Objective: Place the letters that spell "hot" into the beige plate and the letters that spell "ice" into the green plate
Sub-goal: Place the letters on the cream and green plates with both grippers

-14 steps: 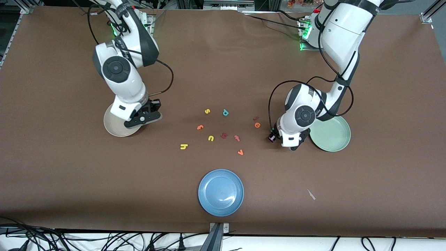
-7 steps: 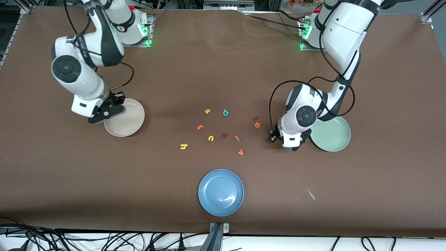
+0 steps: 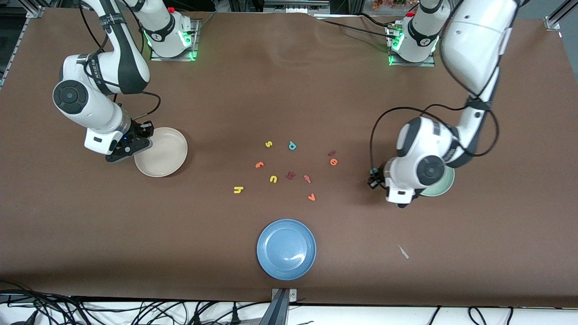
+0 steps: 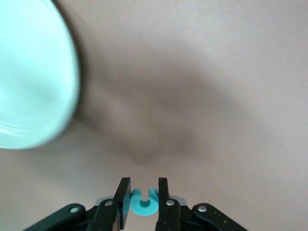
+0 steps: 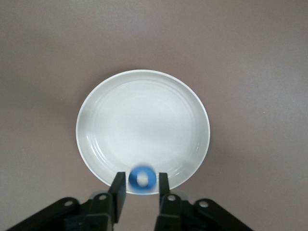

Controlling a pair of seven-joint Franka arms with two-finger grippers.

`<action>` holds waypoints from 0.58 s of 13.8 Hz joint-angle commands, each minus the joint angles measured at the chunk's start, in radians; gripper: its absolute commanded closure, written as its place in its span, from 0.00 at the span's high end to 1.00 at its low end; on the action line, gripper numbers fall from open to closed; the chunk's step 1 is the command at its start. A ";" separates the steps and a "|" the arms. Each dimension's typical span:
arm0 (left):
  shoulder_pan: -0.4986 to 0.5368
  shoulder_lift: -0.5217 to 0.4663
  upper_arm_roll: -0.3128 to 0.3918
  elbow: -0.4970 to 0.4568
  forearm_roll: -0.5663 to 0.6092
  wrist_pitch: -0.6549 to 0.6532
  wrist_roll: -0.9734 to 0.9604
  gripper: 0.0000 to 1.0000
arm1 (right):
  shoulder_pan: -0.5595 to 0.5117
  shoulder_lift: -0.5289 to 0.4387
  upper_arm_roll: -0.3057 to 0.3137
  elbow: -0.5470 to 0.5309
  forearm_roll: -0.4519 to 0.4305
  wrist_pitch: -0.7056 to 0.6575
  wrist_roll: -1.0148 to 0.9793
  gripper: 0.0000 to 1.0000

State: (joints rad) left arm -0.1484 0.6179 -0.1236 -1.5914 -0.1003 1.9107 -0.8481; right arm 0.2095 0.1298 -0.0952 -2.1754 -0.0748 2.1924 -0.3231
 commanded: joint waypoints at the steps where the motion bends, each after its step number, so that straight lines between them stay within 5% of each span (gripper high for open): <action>1: 0.090 -0.047 -0.001 -0.012 -0.016 -0.139 0.237 0.04 | -0.005 -0.010 0.005 -0.012 0.021 0.015 -0.010 0.91; 8: 0.167 0.040 0.004 -0.045 0.082 -0.136 0.405 0.05 | -0.001 0.029 0.053 0.032 0.090 0.029 0.083 0.91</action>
State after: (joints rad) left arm 0.0133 0.6295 -0.1160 -1.6419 -0.0612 1.7690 -0.4846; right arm 0.2096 0.1317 -0.0821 -2.1722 -0.0145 2.2068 -0.3000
